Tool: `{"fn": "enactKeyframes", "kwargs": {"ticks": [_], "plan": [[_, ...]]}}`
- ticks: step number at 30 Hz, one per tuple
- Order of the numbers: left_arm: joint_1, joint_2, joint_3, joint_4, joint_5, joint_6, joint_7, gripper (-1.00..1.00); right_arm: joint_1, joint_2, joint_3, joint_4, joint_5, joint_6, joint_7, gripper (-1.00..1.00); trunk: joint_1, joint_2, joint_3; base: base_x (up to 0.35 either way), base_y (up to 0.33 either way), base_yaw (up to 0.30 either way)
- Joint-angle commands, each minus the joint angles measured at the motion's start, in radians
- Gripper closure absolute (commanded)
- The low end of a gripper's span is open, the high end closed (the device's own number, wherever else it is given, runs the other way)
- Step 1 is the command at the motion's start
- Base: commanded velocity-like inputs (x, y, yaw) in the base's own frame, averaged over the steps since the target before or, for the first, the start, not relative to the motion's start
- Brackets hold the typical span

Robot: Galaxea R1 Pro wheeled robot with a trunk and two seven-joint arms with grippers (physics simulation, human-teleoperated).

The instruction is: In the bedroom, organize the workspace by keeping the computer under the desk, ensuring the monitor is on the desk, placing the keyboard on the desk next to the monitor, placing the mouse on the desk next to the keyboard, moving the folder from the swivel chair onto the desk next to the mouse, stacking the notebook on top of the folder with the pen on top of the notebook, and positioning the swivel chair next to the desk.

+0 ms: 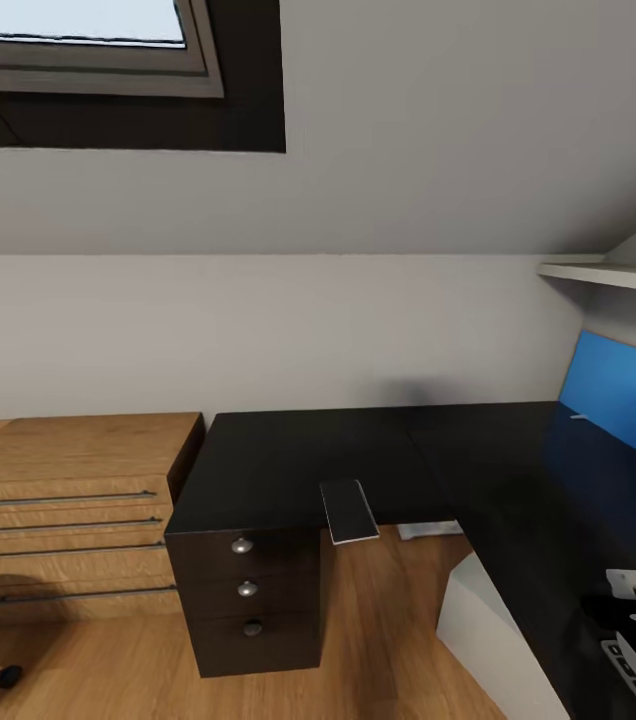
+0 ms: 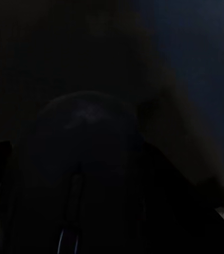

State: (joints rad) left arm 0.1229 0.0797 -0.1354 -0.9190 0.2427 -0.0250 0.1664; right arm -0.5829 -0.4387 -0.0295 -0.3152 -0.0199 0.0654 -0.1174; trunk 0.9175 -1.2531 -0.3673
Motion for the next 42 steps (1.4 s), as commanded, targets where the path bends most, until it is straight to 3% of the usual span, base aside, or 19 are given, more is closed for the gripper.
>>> {"fn": "enactKeyframes", "kwargs": {"ticks": [1,13,14,31,40,42], "plan": [[0.0,0.002,-0.006,-0.001,0.01,-0.003,0.008,-1.0,0.0,0.0,-0.003,-0.003,-0.005,0.005,0.003,1.0,0.0,-0.001,-0.001,0.0,0.0,0.0],[0.0,0.004,0.0,0.008,0.01,-0.003,0.008,-1.0,0.0,0.002,-0.003,-0.002,-0.005,0.005,0.002,1.0,0.0,-0.001,-0.001,0.037,0.0,0.0],[0.0,0.004,0.0,0.008,0.01,-0.003,0.008,-1.0,0.0,0.002,-0.003,-0.002,-0.005,0.005,0.002,-1.0,0.0,-0.001,-0.001,0.005,0.0,0.0],[0.0,0.004,0.0,0.009,0.01,-0.003,0.008,-1.0,0.0,0.002,-0.003,-0.006,-0.006,-0.006,0.002,-1.0,0.0,-0.001,-0.001,0.0,0.0,0.0],[0.0,0.003,0.0,0.009,0.01,-0.003,0.008,-1.0,0.0,0.002,-0.009,-0.034,-0.014,-0.08,0.009,-1.0,0.0,-0.001,-0.001,0.0,0.0,0.0],[0.0,0.004,0.0,0.009,0.01,-0.003,0.008,-1.0,0.0,0.014,-0.013,-0.067,-0.019,-0.107,0.01,-1.0,0.0,-0.001,-0.001,0.0,0.0,0.0]]}}
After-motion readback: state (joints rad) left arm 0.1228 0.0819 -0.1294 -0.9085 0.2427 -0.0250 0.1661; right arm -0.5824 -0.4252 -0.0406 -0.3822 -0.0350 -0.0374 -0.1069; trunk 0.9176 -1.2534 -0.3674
